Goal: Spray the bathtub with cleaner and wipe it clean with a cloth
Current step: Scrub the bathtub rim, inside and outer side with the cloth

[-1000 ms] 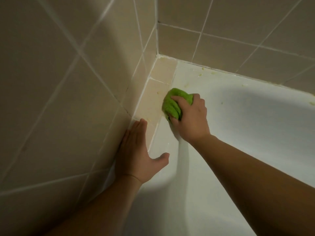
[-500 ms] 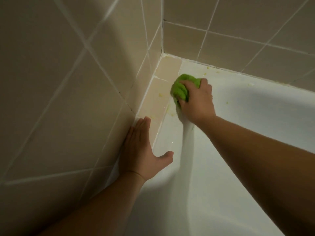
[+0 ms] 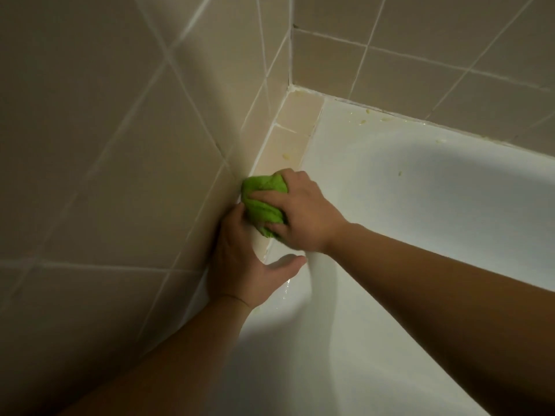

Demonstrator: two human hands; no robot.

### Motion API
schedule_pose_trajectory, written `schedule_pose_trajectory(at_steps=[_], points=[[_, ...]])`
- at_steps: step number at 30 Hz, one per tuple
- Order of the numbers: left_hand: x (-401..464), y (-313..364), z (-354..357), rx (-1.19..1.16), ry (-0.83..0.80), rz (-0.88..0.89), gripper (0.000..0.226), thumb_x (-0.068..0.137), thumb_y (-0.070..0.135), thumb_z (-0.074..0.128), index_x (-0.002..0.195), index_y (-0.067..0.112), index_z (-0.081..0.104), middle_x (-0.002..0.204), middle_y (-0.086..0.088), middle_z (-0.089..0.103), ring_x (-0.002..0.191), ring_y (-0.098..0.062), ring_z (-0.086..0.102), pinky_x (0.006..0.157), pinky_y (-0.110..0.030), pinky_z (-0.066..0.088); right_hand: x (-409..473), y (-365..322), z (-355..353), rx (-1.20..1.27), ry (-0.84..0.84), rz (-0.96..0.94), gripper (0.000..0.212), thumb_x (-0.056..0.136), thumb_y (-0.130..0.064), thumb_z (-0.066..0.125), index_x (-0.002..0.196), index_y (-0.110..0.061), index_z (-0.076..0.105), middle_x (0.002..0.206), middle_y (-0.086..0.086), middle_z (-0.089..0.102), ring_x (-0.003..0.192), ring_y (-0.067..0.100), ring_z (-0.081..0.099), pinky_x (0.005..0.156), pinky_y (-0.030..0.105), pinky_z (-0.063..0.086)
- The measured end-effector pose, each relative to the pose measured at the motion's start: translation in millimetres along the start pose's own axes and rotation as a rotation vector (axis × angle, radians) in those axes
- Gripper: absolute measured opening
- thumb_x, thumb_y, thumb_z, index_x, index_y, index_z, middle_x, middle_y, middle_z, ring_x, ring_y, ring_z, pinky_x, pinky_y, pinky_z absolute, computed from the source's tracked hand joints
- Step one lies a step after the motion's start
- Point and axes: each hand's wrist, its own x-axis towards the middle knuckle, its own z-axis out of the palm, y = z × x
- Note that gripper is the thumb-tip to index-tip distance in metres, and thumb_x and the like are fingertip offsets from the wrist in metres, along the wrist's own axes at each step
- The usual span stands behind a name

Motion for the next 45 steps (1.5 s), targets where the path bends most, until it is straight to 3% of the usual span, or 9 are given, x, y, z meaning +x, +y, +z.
schedule_pose_trajectory(at_steps=[3,8,14,20,26,33,37,39,45], points=[[-1.4,1.1,1.0,0.017,-0.008,-0.026,0.135,0.044,0.069,0.09,0.155,0.019,0.031,0.15,0.006,0.041,0.14,-0.012,0.04,0.112,-0.025,0.034,13.2,13.4,-9.6,-0.091,0.001,0.014,0.058,0.084,-0.055,0.062,0.14,-0.04,0.057,0.125,0.013,0.05,0.11,0.038,0.048,0.097,0.047,0.043],[0.9,3.0,2.9,0.067,-0.068,-0.019,0.137,0.054,0.076,0.085,0.162,0.025,0.017,0.163,0.007,0.029,0.149,-0.012,0.028,0.12,-0.027,0.028,16.4,51.8,-37.2,-0.13,0.213,0.382,0.054,0.09,-0.049,0.068,0.142,-0.038,0.057,0.131,0.013,0.043,0.116,0.037,0.043,0.104,0.047,0.04],[2.6,2.3,4.8,0.164,-0.027,0.05,0.129,0.061,0.079,0.074,0.159,0.01,0.029,0.16,-0.006,0.038,0.148,-0.019,0.03,0.117,-0.027,0.023,-4.1,18.7,-4.2,-0.077,0.107,0.045,0.055,0.084,-0.05,0.069,0.136,-0.034,0.063,0.114,0.013,0.054,0.099,0.036,0.051,0.087,0.042,0.044],[7.9,2.1,8.5,0.177,-0.032,0.083,0.126,0.062,0.074,0.079,0.159,0.01,0.028,0.161,-0.006,0.036,0.149,-0.02,0.03,0.121,-0.03,0.025,37.5,51.2,-30.7,-0.134,0.268,0.393,0.056,0.09,-0.046,0.068,0.143,-0.036,0.055,0.131,0.014,0.045,0.114,0.037,0.045,0.103,0.049,0.041],[10.7,1.2,10.4,0.21,-0.035,0.102,0.124,0.064,0.077,0.074,0.158,0.007,0.032,0.16,-0.009,0.039,0.148,-0.024,0.034,0.119,-0.029,0.025,5.3,23.3,-4.6,-0.056,0.188,0.11,0.052,0.083,-0.045,0.074,0.133,-0.032,0.065,0.114,0.014,0.052,0.098,0.034,0.049,0.087,0.041,0.042],[13.6,-0.5,13.2,0.252,-0.039,0.13,0.125,0.066,0.078,0.074,0.16,0.012,0.026,0.163,-0.005,0.033,0.151,-0.021,0.029,0.12,-0.031,0.026,24.2,54.6,-31.1,-0.084,0.358,0.508,0.052,0.09,-0.039,0.066,0.141,-0.035,0.056,0.13,0.012,0.042,0.115,0.034,0.041,0.104,0.044,0.038],[17.6,-1.9,16.5,0.322,-0.017,0.214,0.118,0.07,0.076,0.068,0.158,0.006,0.032,0.16,-0.011,0.039,0.15,-0.025,0.032,0.12,-0.037,0.03,1.2,20.2,-0.9,-0.068,0.294,0.284,0.052,0.084,-0.045,0.071,0.134,-0.035,0.062,0.115,0.01,0.049,0.099,0.031,0.046,0.088,0.04,0.041],[18.8,-1.4,17.5,0.334,-0.024,0.23,0.115,0.071,0.074,0.066,0.157,0.005,0.034,0.161,-0.011,0.038,0.151,-0.026,0.031,0.121,-0.04,0.031,15.8,30.8,-11.5,-0.086,0.227,0.214,0.054,0.085,-0.047,0.072,0.137,-0.037,0.061,0.116,0.011,0.05,0.1,0.031,0.047,0.09,0.04,0.042],[23.1,-0.4,18.4,0.384,-0.084,0.217,0.111,0.069,0.076,0.06,0.157,0.012,0.036,0.166,-0.004,0.03,0.154,-0.02,0.021,0.124,-0.041,0.025,36.1,73.3,-40.3,-0.091,0.348,0.505,0.053,0.093,-0.041,0.065,0.144,-0.037,0.053,0.134,0.012,0.041,0.12,0.035,0.042,0.108,0.045,0.039]])
